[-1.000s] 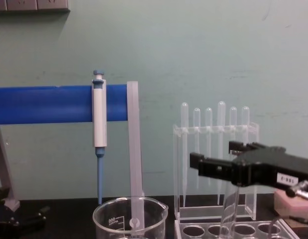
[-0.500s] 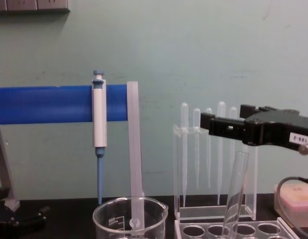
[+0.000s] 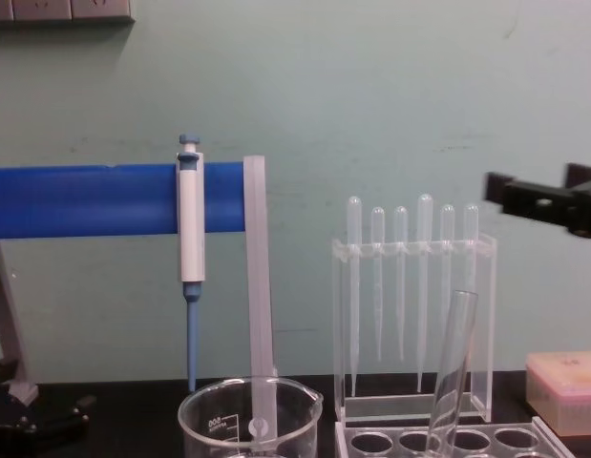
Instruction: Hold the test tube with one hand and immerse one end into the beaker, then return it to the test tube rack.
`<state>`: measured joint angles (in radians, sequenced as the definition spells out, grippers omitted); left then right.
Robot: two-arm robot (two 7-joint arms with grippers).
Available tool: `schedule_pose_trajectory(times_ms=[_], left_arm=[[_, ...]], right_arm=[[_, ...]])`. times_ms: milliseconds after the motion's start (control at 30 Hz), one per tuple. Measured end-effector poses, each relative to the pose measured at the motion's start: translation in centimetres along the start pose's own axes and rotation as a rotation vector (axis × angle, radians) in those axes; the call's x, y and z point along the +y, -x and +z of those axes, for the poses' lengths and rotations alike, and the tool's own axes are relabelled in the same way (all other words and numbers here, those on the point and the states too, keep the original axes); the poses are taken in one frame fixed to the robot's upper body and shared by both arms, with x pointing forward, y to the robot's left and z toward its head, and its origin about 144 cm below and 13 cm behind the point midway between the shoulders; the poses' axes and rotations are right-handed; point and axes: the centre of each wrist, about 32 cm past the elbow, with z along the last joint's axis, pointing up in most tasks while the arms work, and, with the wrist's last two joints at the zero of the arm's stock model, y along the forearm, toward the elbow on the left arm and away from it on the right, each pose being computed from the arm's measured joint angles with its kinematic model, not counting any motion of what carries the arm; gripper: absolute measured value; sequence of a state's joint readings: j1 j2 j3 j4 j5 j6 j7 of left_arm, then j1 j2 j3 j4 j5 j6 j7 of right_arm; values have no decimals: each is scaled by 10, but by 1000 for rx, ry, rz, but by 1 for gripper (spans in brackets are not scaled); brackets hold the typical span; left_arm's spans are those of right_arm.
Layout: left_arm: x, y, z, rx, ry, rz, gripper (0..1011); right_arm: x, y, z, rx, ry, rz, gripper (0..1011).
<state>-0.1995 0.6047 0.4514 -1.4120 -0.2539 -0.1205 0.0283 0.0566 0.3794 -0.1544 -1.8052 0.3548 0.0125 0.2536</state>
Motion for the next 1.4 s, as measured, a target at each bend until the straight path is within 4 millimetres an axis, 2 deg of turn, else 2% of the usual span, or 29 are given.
schedule_pose_trajectory(times_ms=[267,500,1067,1400], left_arm=[[0,0,0,0,0,0,1000],[0,0,0,0,0,0,1000],[0,0,0,0,0,0,1000],[0,0,0,0,0,0,1000]], right_arm=[[-22,-17,-3,-37,-8,-119,1002],[-33,-27,-21,-109,41,-213,1002],[-35,-25,-81,-320,189,-281,1002],[-27,-20,-95,-385,266,-272,1002]])
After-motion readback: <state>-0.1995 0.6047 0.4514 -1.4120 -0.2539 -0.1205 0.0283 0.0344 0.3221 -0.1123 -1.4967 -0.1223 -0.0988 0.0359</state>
